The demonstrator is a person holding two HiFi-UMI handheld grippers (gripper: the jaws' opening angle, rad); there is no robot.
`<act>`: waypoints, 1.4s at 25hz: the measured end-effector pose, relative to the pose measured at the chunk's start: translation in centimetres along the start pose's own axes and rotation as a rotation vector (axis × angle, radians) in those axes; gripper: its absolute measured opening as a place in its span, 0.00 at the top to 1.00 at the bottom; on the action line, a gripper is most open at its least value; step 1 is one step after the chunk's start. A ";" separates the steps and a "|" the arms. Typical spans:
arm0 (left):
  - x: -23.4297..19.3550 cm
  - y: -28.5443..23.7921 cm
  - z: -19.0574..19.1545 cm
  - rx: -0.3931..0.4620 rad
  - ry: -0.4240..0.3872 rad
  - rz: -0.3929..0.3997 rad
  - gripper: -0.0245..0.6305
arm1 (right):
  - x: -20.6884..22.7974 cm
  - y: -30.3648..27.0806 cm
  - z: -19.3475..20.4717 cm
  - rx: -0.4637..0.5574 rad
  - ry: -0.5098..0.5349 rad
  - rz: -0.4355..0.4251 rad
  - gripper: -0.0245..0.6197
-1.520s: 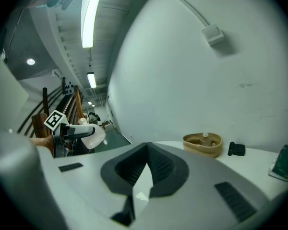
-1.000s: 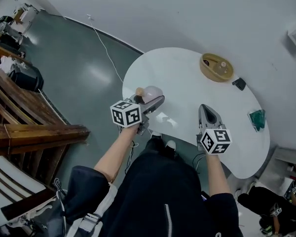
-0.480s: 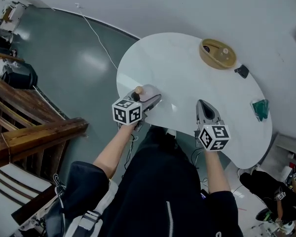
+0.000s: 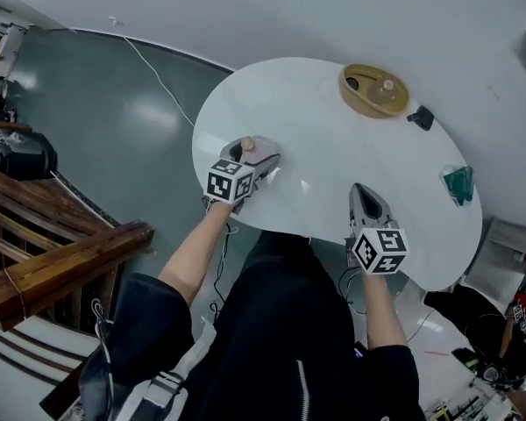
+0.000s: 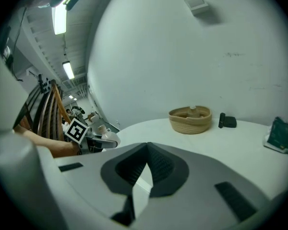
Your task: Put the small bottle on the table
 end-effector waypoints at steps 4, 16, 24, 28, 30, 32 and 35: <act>-2.0 -2.7 -0.6 -0.039 -0.048 -0.012 0.36 | 0.9 0.1 0.1 -0.002 -0.017 0.031 0.96; -6.9 -8.8 -1.3 -0.128 -0.148 -0.110 0.36 | 2.3 1.0 0.5 -0.002 -0.051 0.124 0.96; -7.6 -10.6 -0.9 -0.160 -0.190 -0.114 0.36 | 2.7 1.7 0.9 0.003 -0.053 0.166 0.96; -7.7 -11.0 -0.8 -0.157 -0.200 -0.105 0.36 | 2.6 1.9 1.0 0.004 -0.063 0.178 0.96; -7.6 -11.0 -0.7 -0.169 -0.212 -0.102 0.36 | 2.7 1.9 0.9 0.004 -0.065 0.181 0.96; -7.5 -11.0 -0.6 -0.184 -0.230 -0.098 0.36 | 2.6 1.8 0.9 0.008 -0.070 0.182 0.96; -7.2 -11.0 -0.7 -0.183 -0.230 -0.088 0.35 | 2.4 1.9 0.6 0.015 -0.068 0.183 0.96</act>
Point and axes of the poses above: the fingertips, and each gripper's own axes: y backward along the fingers, x to its right, z out of its underside, the point moved 3 cm from there along y, backward along the fingers, and after that the axes turned 9 degrees about -y, right-handed, at the moved point
